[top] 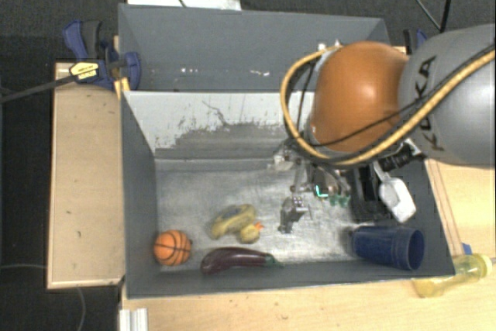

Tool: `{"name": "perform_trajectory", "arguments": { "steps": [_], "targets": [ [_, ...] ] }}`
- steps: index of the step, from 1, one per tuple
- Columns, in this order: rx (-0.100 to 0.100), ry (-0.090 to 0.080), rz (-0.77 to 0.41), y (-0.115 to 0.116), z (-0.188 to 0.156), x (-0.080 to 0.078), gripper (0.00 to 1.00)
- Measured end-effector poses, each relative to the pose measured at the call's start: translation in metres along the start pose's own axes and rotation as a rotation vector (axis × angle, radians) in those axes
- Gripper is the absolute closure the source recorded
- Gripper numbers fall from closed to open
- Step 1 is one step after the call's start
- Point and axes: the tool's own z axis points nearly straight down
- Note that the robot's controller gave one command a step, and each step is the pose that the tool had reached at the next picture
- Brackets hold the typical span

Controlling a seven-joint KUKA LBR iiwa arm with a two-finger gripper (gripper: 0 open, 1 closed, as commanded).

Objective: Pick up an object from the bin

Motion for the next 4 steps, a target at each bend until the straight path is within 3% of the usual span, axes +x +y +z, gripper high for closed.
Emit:
{"name": "perform_trajectory", "arguments": {
  "steps": [1,2,3,4],
  "targets": [
    [-0.001,-0.008,0.002,0.0,-0.003,-0.002,0.0],
    [0.005,-0.04,0.245,0.0,0.127,0.008,1.0],
    [0.005,-0.04,0.246,0.0,0.127,0.008,1.0],
    [0.002,-0.01,0.251,0.001,0.094,0.013,1.0]
  ]
}}
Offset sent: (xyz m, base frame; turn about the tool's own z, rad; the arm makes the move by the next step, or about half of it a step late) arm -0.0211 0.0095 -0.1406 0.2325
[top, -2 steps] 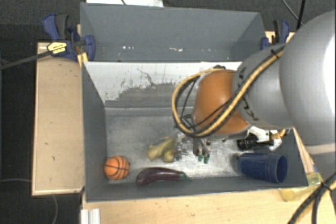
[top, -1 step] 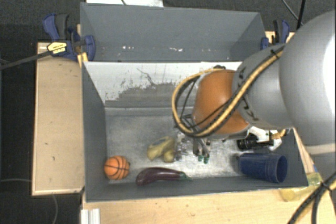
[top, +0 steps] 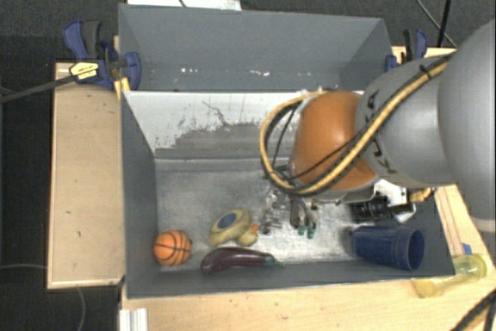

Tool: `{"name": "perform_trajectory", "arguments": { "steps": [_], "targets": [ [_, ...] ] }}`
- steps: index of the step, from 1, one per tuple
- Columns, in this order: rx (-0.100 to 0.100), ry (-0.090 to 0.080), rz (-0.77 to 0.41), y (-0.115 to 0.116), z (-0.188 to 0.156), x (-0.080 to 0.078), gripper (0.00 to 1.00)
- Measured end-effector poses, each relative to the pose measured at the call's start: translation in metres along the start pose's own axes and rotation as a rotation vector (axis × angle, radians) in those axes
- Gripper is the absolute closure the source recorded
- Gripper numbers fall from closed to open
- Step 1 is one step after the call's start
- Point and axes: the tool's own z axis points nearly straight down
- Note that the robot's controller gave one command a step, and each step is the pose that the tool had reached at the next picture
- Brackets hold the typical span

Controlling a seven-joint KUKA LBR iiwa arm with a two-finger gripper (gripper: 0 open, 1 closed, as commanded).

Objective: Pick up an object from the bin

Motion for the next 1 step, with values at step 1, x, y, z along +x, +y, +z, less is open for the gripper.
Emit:
{"name": "perform_trajectory", "arguments": {
  "steps": [1],
  "targets": [
    [-0.003,0.002,-0.001,0.0008,-0.0466,-0.0007,1.0]
  ]
}}
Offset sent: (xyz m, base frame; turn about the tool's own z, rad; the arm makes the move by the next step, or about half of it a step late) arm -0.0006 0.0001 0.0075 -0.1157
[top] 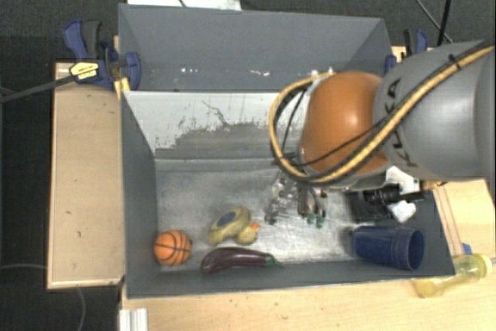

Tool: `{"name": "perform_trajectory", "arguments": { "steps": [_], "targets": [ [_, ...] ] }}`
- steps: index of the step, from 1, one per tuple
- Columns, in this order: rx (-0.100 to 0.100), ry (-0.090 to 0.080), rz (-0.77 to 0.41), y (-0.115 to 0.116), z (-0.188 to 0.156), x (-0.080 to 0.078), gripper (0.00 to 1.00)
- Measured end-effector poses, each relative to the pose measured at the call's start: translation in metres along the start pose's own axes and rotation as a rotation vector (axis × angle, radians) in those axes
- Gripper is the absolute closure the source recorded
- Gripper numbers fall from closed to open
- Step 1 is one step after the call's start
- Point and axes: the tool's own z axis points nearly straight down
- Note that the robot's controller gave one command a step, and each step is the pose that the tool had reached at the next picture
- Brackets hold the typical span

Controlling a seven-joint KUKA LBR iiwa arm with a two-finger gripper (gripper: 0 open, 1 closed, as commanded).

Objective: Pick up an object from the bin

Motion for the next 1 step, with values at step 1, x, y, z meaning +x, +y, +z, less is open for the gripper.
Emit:
{"name": "perform_trajectory", "arguments": {
  "steps": [1],
  "targets": [
    [0.001,0.003,-0.112,-0.0011,0.0393,0.0012,0.0]
  ]
}}
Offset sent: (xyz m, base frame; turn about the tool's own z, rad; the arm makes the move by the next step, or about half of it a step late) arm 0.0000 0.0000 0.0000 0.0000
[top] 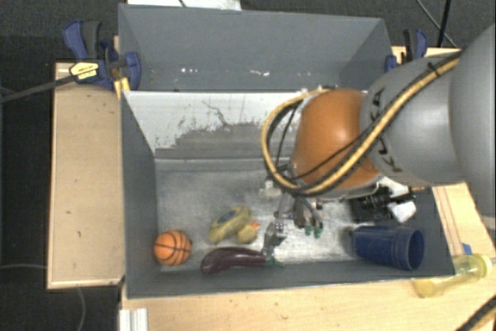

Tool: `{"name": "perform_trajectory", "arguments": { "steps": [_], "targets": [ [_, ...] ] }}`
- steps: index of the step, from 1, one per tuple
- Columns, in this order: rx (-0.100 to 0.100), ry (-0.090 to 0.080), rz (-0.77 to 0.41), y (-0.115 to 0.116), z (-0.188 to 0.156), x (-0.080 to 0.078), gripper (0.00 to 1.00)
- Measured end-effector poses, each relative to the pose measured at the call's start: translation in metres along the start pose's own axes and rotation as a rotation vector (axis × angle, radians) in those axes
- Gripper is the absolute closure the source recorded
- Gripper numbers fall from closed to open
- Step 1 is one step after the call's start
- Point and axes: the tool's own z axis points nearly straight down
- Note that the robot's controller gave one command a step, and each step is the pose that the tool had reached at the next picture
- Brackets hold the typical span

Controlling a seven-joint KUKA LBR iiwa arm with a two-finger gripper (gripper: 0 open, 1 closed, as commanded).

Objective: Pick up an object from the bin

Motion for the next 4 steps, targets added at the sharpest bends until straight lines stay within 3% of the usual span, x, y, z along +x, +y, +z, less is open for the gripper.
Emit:
{"name": "perform_trajectory", "arguments": {
  "steps": [1,2,3,4],
  "targets": [
    [0.0,0.0,0.002,0.0,0.0,0.0,0.0],
    [-0.005,-0.01,-0.093,0.08,0.051,-0.016,1.0],
    [-0.005,-0.01,-0.092,0.08,0.051,-0.016,1.0],
    [-0.001,-0.003,-0.174,0.094,-0.104,-0.004,1.0]
  ]
}}
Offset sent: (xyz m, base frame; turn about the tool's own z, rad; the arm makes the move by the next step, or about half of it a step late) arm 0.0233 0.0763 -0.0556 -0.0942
